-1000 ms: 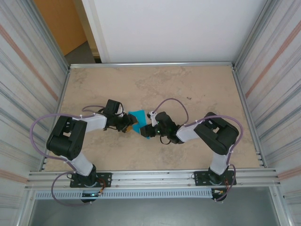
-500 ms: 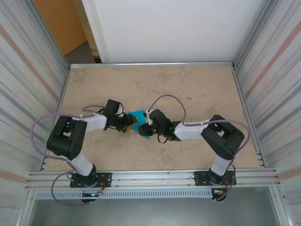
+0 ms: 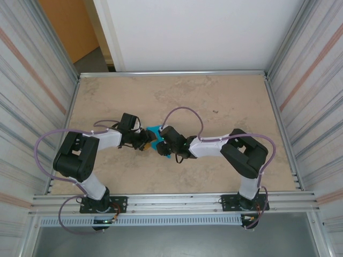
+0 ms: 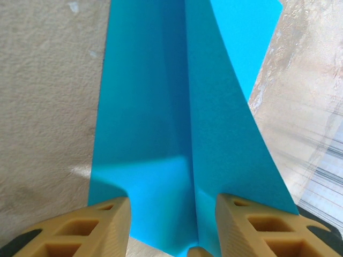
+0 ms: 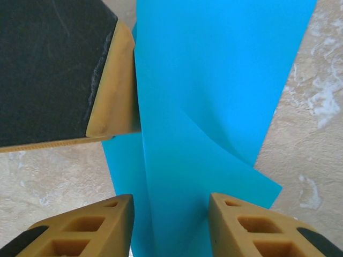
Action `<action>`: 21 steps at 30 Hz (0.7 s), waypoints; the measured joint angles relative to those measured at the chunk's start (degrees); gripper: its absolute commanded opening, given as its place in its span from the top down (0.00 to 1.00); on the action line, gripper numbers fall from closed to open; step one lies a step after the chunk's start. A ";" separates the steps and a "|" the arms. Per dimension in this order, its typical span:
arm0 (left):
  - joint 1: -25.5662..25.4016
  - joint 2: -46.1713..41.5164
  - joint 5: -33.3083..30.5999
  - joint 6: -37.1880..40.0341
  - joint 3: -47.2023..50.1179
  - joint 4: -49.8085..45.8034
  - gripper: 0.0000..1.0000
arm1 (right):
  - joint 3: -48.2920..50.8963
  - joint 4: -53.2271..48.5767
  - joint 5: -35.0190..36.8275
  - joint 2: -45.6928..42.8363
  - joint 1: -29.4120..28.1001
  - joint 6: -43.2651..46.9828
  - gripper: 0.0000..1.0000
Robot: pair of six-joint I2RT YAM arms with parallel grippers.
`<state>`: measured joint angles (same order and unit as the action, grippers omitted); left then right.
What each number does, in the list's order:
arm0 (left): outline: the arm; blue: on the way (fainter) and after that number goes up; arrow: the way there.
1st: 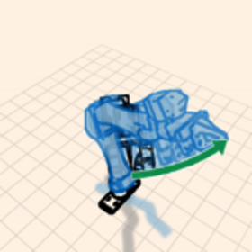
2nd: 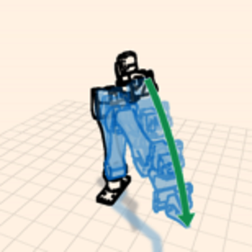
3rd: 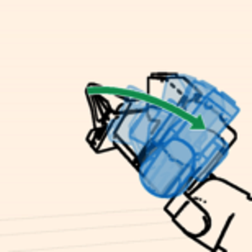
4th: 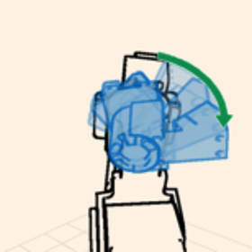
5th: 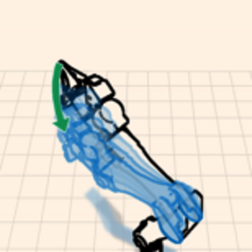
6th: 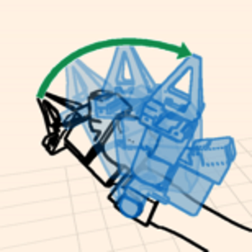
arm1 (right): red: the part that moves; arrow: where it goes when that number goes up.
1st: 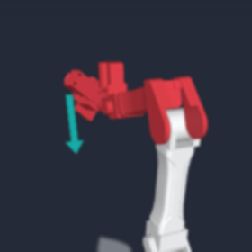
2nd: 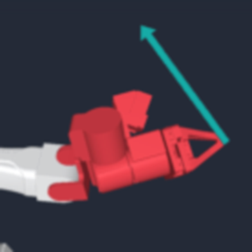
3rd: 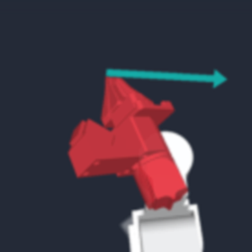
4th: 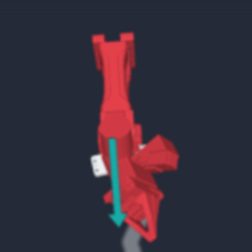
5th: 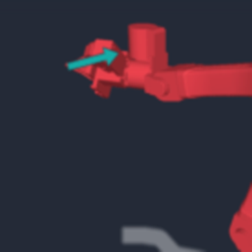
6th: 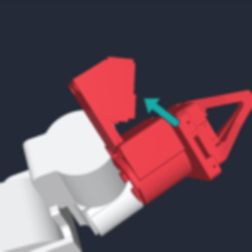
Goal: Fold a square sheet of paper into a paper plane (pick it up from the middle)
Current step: Fourth fold the wing at the center of the table.
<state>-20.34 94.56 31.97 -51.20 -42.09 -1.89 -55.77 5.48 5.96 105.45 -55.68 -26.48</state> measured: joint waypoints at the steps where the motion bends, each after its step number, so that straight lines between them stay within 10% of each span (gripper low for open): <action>1: 0.00 0.00 0.00 0.00 0.00 0.00 0.54 | -0.15 -0.07 0.15 0.28 -0.15 0.04 0.65; 21: 0.00 -2.69 -0.52 -0.72 1.57 -0.57 0.57 | 3.87 6.51 -2.03 0.90 0.17 0.35 0.92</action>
<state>-20.34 91.88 31.44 -51.92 -40.51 -2.46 -51.90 11.99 3.92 106.34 -55.51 -26.13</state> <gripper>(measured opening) 0.432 0.089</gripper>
